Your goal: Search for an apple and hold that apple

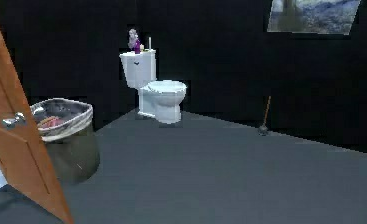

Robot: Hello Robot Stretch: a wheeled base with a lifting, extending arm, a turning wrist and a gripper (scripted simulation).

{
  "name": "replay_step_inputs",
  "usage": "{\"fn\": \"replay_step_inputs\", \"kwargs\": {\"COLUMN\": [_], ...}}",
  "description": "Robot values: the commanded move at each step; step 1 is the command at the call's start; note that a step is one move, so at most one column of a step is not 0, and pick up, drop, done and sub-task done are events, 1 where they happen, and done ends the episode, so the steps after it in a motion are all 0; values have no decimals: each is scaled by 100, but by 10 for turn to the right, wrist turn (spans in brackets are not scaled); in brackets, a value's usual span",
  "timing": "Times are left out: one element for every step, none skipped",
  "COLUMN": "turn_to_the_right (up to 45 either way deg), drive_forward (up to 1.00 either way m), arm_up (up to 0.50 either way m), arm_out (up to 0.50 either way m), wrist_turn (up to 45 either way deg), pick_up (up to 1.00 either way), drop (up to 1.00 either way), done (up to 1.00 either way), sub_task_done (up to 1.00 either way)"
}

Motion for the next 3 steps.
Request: {"fn": "replay_step_inputs", "kwargs": {"turn_to_the_right": [-450, -30, 0], "drive_forward": [0, 0, 10], "arm_up": [0, 0, 0], "arm_out": [0, 0, 0], "wrist_turn": [0, 0, 0], "pick_up": [0, 0, 0], "drop": [0, 0, 0], "done": [0, 0, 0], "sub_task_done": [0, 0, 0]}}
